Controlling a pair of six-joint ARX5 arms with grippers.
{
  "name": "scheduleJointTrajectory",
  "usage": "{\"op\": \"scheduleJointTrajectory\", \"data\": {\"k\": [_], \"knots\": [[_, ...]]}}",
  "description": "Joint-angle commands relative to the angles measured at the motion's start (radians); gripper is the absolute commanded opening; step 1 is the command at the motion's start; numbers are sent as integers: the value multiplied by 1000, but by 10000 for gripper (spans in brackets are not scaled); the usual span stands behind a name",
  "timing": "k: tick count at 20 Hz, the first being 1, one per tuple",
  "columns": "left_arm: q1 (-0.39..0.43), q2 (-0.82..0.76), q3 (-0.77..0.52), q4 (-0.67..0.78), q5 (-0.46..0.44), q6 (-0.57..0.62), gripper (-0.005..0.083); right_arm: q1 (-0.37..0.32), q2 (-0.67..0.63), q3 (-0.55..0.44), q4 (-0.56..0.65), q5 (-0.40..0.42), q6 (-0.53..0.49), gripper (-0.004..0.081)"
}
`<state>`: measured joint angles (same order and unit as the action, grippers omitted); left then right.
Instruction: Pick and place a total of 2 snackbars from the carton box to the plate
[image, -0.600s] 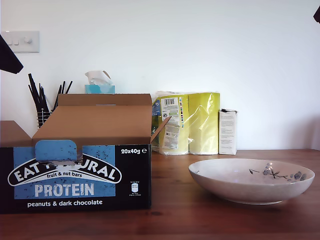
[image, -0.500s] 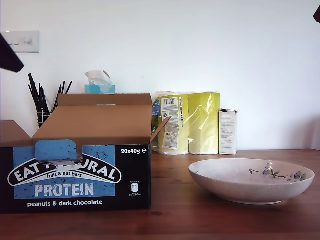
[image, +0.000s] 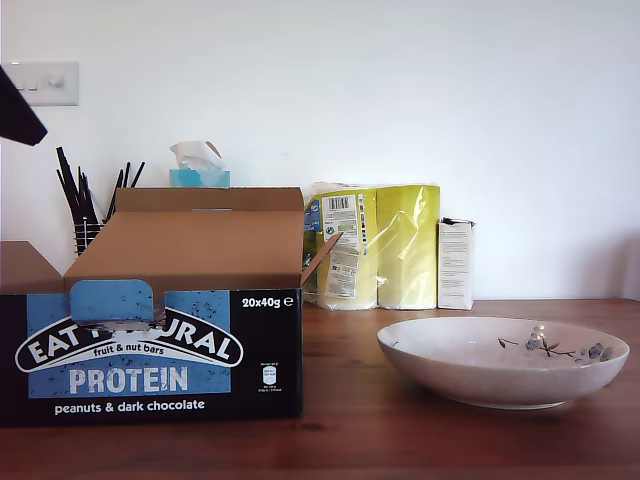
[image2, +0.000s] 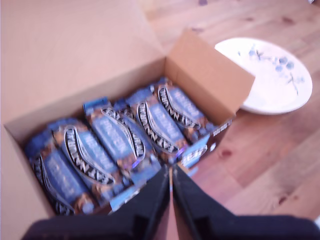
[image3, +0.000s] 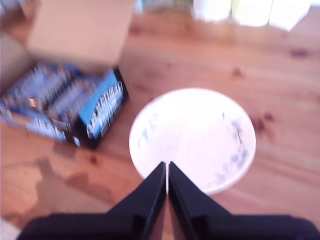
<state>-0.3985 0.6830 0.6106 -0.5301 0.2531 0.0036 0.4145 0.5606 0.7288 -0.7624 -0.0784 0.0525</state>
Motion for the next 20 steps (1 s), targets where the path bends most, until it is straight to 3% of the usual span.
{"op": "scheduleJointTrajectory", "data": {"k": [1,7,11,14,15,18,20], "knots": [[0,-1,41,-11,-9,21,-24,3,-3,75,-42,0,-15,-13],[2,64,98,-63,-97,105,-24,4,-4,211,-274,0,-53,-13],[1,227,148,-65,-98,97,-24,4,-4,234,-335,-1,-55,-13],[1,394,255,-93,-107,15,-13,4,-3,235,-335,-1,-61,-13],[1,455,304,-128,-116,-18,57,4,-3,235,-335,-1,-62,-13],[1,635,437,-225,-143,-71,480,4,-3,235,-330,-1,-63,-13],[1,737,503,-264,-151,-103,558,4,-3,235,-327,0,-72,-13]]}}
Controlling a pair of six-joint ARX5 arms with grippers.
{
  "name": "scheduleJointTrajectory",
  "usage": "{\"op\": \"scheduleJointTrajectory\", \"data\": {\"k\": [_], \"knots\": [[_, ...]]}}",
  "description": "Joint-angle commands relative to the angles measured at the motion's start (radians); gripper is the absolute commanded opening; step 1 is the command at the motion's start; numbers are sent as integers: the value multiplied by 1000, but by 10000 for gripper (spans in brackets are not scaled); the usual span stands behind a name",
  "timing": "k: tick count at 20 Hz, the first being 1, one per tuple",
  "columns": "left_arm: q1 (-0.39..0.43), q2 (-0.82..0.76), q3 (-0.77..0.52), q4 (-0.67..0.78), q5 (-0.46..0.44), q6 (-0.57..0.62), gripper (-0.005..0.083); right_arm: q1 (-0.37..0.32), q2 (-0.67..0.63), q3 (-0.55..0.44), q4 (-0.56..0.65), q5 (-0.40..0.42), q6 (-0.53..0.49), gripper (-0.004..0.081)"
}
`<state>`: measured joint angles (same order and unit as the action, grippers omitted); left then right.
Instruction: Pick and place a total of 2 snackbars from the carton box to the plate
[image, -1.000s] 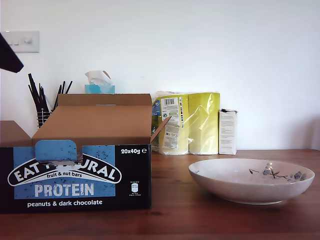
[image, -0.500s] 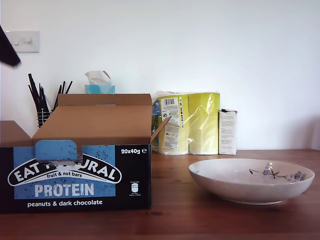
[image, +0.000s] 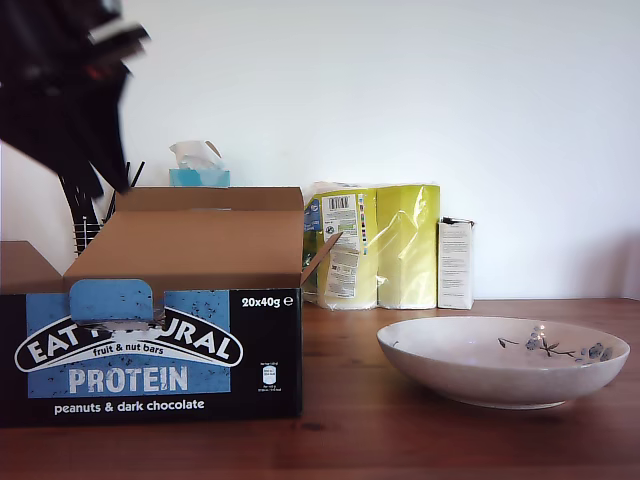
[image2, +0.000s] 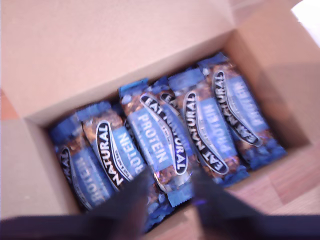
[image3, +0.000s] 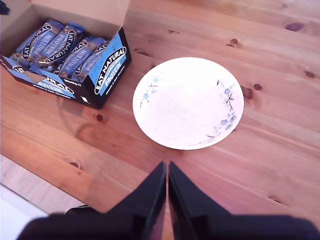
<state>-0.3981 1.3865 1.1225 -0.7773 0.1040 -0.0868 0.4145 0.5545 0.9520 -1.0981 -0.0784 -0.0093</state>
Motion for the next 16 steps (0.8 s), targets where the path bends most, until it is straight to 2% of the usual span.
{"op": "scheduleJointTrajectory", "data": {"k": [1,5,14,16], "knots": [[0,77,20,-37,-18,-23,558,4,3,11,9,0,-18,-13],[0,181,84,-54,-146,-64,556,4,3,11,10,0,-21,-13],[1,316,93,-10,-193,-74,548,4,3,11,23,0,-26,-13],[1,328,93,-7,-215,-74,519,4,3,11,23,0,-26,-13]]}}
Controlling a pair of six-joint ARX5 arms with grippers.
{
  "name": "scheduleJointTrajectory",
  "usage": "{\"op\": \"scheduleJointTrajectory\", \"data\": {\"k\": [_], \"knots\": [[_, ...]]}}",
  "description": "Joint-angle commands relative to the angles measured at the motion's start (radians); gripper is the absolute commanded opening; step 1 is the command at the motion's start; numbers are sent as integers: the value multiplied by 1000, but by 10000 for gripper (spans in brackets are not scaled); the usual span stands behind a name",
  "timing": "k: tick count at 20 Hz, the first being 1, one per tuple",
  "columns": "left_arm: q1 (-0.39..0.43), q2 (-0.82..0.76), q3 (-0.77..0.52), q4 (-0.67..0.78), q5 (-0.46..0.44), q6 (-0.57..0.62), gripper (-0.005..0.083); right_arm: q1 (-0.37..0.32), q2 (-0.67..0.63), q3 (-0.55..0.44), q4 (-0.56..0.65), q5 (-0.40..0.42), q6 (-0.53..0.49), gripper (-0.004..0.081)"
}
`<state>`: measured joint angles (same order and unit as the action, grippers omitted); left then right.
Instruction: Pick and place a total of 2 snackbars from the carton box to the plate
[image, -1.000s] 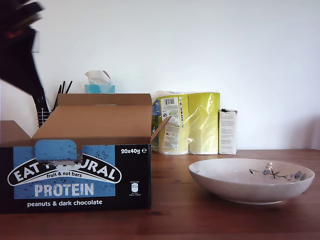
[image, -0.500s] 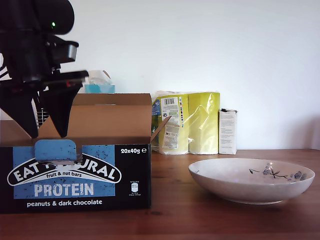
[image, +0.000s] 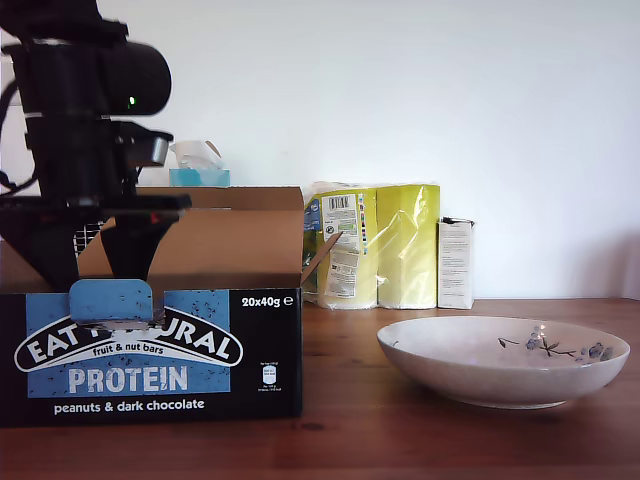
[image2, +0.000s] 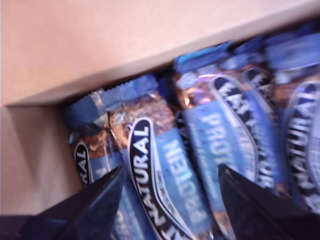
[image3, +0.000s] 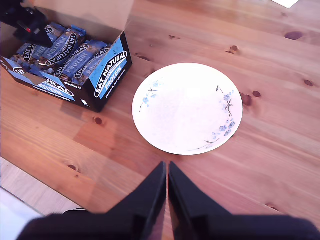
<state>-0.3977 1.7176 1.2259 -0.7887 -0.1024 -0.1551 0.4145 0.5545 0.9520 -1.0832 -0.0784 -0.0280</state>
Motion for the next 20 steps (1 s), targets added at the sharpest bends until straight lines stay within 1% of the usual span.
{"op": "scheduleJointTrajectory", "data": {"k": [1,3,4,14,18,19,20], "knots": [[0,-2,-10,6,-18,-6,493,4,3,11,8,0,-7,-13],[5,-2,-10,11,-29,-6,459,4,3,11,8,0,-7,-13],[6,-2,-10,10,-30,-6,457,4,3,11,8,0,-7,-13],[12,66,-10,4,-6,-5,457,4,3,11,16,0,-23,-13],[12,70,-10,13,-6,-5,457,4,3,11,17,0,-25,-13],[12,70,-10,8,-6,-5,444,4,3,11,18,0,-26,-13],[12,70,-10,8,-4,-6,412,4,3,11,18,0,-26,-13]]}}
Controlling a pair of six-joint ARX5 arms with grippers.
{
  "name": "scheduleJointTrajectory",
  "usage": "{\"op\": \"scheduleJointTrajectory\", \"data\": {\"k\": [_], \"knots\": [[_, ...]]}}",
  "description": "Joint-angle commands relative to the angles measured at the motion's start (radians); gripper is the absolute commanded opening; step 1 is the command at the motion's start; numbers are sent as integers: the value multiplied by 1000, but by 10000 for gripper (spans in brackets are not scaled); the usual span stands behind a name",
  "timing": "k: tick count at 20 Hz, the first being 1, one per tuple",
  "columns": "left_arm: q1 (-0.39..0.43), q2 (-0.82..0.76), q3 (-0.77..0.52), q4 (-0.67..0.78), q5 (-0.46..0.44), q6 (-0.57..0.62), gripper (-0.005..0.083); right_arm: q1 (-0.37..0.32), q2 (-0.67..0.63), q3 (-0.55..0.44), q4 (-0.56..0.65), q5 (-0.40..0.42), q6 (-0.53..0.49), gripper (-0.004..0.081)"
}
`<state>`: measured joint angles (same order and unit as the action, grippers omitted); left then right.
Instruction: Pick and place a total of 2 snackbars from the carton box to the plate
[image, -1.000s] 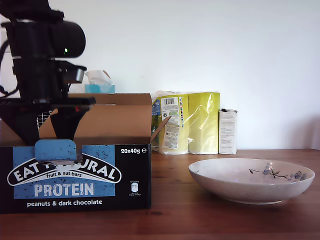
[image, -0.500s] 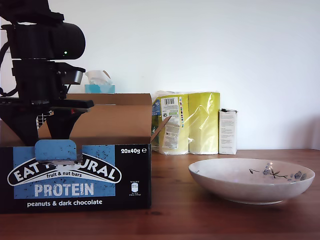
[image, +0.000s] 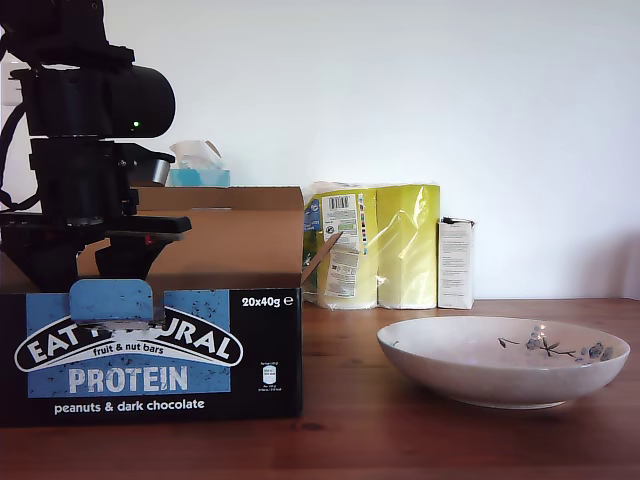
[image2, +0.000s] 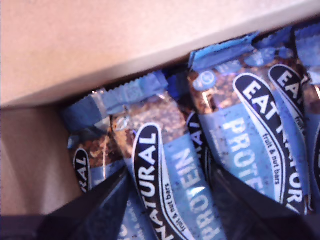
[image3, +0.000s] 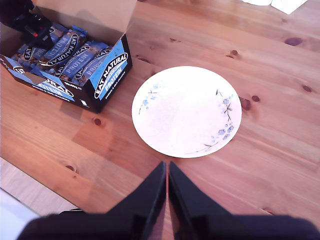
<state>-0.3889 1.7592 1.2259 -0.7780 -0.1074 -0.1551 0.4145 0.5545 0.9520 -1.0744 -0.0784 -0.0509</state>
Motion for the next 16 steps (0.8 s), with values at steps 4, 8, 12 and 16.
{"op": "scheduleJointTrajectory", "data": {"k": [4,8,12,16], "knots": [[3,29,-10,-2,11,-3,268,4,3,11,17,0,-3,-13],[3,28,-10,2,19,-1,245,4,3,11,16,0,-3,-13],[3,18,27,-23,29,14,245,4,3,11,16,0,-10,-13],[3,-14,99,-82,32,20,246,4,3,11,14,0,-14,-13]]}}
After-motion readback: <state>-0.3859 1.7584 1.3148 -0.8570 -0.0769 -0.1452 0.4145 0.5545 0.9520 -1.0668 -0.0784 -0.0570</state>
